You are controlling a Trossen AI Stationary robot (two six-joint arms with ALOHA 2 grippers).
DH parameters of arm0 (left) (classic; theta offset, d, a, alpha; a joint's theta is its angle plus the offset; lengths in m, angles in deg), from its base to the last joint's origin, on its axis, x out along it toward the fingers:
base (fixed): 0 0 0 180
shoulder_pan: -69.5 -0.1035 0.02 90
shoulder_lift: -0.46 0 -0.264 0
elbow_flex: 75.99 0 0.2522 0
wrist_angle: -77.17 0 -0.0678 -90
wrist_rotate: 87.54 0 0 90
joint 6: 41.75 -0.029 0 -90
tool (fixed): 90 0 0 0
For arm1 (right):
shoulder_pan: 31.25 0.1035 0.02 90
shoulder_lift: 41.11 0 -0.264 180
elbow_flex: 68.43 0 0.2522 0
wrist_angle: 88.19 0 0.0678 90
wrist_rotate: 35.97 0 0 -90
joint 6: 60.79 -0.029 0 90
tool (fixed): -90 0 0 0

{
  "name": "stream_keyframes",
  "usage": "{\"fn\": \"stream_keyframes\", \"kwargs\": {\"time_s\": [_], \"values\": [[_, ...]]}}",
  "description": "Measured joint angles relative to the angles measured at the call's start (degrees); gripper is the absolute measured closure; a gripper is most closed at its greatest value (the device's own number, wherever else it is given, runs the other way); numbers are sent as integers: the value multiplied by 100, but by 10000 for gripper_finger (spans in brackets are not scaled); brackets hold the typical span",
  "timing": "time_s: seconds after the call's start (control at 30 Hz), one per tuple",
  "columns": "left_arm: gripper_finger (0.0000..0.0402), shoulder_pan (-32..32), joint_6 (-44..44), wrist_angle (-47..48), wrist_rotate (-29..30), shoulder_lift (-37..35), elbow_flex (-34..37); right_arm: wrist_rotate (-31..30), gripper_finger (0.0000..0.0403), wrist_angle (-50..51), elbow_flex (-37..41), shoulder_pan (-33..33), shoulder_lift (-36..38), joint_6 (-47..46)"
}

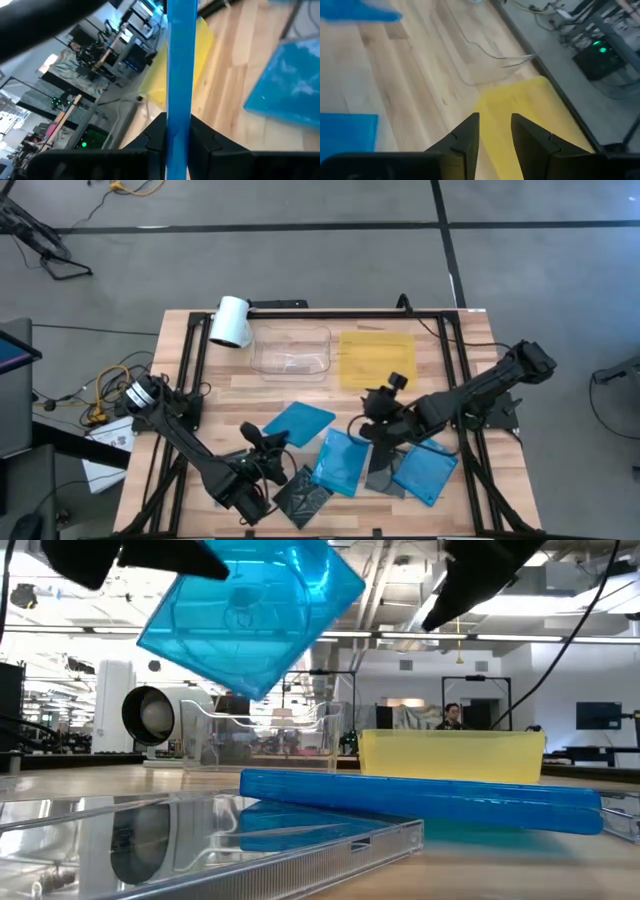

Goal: Pick & place jewel cases by type
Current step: Put the left blue CD case into the transparent bin

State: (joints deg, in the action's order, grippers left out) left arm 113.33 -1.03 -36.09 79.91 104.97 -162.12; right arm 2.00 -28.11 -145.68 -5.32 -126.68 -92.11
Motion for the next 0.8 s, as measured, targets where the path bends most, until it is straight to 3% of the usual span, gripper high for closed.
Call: {"fn": "stream_keyframes", "kwargs": {"time_s": [0.63,0.8], "values": [[364,4,1,-104,452,-604,-1,-1076,296,2236,2,1571,738,-2400],[365,-51,-466,-520,388,-607,-1,-1239,296,2866,2,1839,741,-3116]]}}
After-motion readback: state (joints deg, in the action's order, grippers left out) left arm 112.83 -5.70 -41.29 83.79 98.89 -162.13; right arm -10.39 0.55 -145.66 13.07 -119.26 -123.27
